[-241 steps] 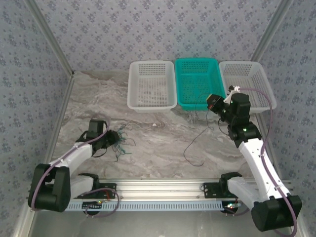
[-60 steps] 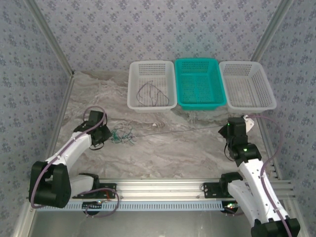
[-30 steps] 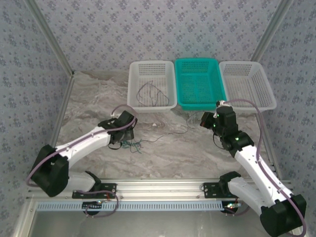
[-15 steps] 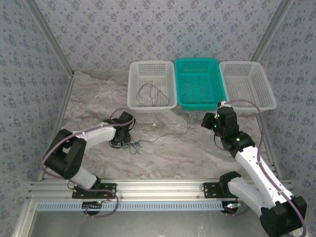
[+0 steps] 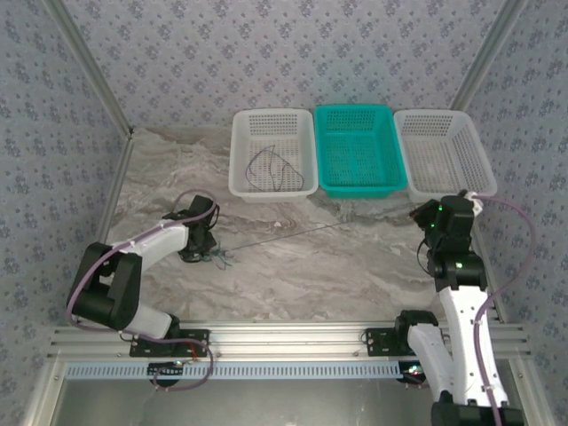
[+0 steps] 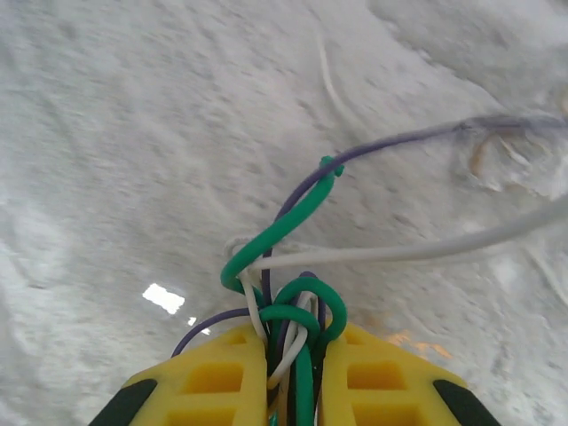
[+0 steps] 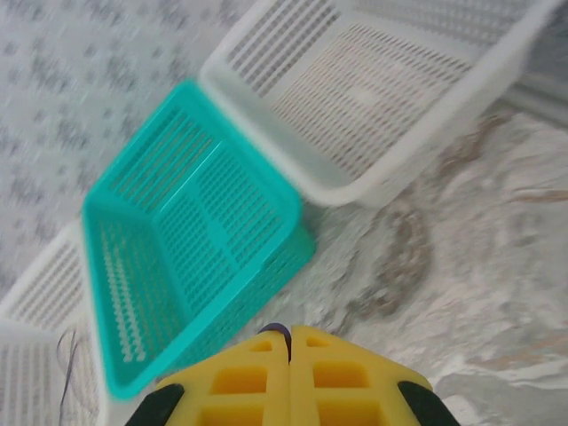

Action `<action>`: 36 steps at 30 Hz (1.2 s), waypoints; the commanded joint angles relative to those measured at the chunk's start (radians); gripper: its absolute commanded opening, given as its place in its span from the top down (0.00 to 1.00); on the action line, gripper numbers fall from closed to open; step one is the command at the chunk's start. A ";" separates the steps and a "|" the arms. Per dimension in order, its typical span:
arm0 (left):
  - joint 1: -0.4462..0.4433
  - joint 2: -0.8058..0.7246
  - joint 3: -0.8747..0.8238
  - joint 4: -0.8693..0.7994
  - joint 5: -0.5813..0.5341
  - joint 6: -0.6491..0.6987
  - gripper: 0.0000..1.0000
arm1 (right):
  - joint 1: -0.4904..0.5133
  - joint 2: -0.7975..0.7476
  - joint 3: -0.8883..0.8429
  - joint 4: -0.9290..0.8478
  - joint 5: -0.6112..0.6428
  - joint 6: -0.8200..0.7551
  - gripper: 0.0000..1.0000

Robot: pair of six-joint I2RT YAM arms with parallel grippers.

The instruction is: Untangle the cables

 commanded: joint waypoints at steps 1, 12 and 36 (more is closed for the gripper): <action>0.059 -0.044 -0.006 -0.088 -0.103 0.027 0.90 | -0.124 -0.045 0.040 -0.031 0.068 0.072 1.00; 0.104 -0.080 -0.053 0.024 0.031 0.069 0.99 | -0.096 -0.018 -0.018 -0.002 -0.052 0.089 1.00; -0.034 -0.104 0.062 0.068 0.076 0.263 1.00 | 0.878 0.459 -0.067 0.548 -0.074 -0.964 0.16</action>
